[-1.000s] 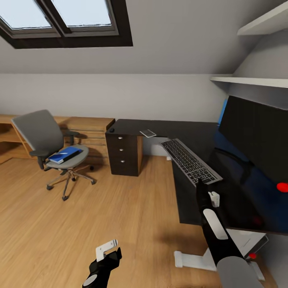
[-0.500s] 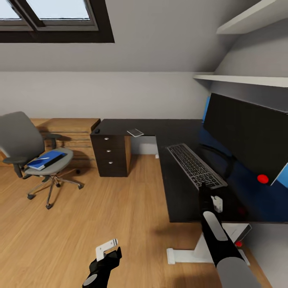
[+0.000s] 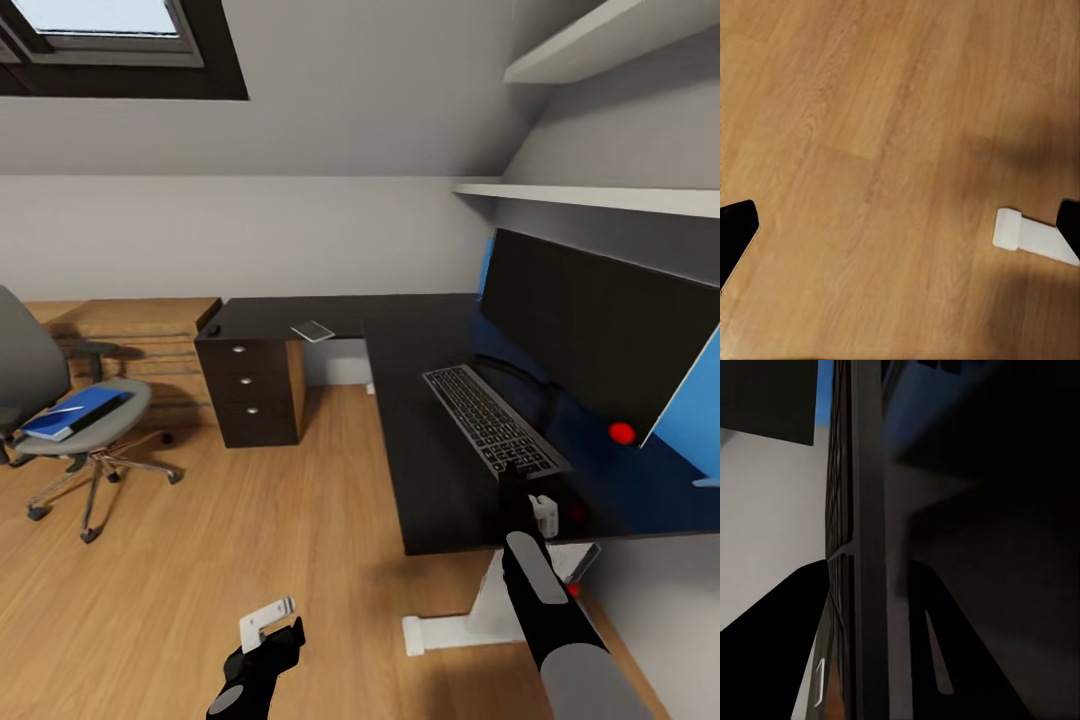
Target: In the bedroom, organize the workspace by keeping the computer under the desk, ensuring the monitor is on the desk, placing the keyboard on the desk next to the monitor, placing the mouse on the desk next to the keyboard, moving the folder from the swivel chair onto the desk next to the mouse, stacking the notebook on top of the folder with the pen on top of the notebook, and positioning the swivel chair next to the desk.
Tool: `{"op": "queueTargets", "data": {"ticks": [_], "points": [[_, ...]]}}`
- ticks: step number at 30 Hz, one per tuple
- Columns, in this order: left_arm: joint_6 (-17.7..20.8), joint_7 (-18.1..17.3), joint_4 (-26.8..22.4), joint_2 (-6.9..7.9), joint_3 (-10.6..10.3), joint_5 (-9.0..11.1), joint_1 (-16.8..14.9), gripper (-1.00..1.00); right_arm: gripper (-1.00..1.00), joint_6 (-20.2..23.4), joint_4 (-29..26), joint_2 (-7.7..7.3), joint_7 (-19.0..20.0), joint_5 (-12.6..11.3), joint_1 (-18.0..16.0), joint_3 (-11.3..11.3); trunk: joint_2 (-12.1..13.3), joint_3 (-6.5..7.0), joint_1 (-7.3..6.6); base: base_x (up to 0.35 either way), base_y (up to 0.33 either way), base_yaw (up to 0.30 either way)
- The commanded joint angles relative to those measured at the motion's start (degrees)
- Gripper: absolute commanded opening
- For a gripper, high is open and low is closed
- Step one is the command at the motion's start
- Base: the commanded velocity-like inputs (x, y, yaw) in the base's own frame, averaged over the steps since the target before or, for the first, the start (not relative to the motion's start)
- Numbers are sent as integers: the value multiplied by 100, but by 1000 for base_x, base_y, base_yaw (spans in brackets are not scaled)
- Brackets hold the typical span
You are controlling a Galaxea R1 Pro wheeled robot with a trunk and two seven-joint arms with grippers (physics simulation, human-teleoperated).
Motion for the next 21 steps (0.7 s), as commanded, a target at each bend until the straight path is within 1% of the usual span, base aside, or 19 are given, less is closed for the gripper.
{"op": "queueTargets", "data": {"ticks": [1, 7, 14, 16, 21], "points": [[-43, 21, -6, 6, -20, 48, -8, 100, -100, -9, -2, 5, 28, -58, -4, -8, -3, -6, 2, 173, 226, -19], [-43, 20, -7, 6, -20, 48, -9, 100, -100, -9, -2, 5, 28, -64, -4, 1, -3, -6, 2, 185, 283, -3], [-43, 18, -7, 6, -21, 48, -11, 100, -100, -9, 0, 12, 22, -64, -4, 1, -3, -6, 2, 244, 248, 0], [-43, 14, -7, 6, -21, 48, -11, 100, -100, -9, 0, 13, -18, -62, -4, 1, -3, -6, 2, 298, 147, 0], [-43, 10, -2, 6, -21, 53, -13, 100, -100, -19, -2, 15, -326, -56, -4, 1, -3, -6, 2, 312, 46, 0]]}}
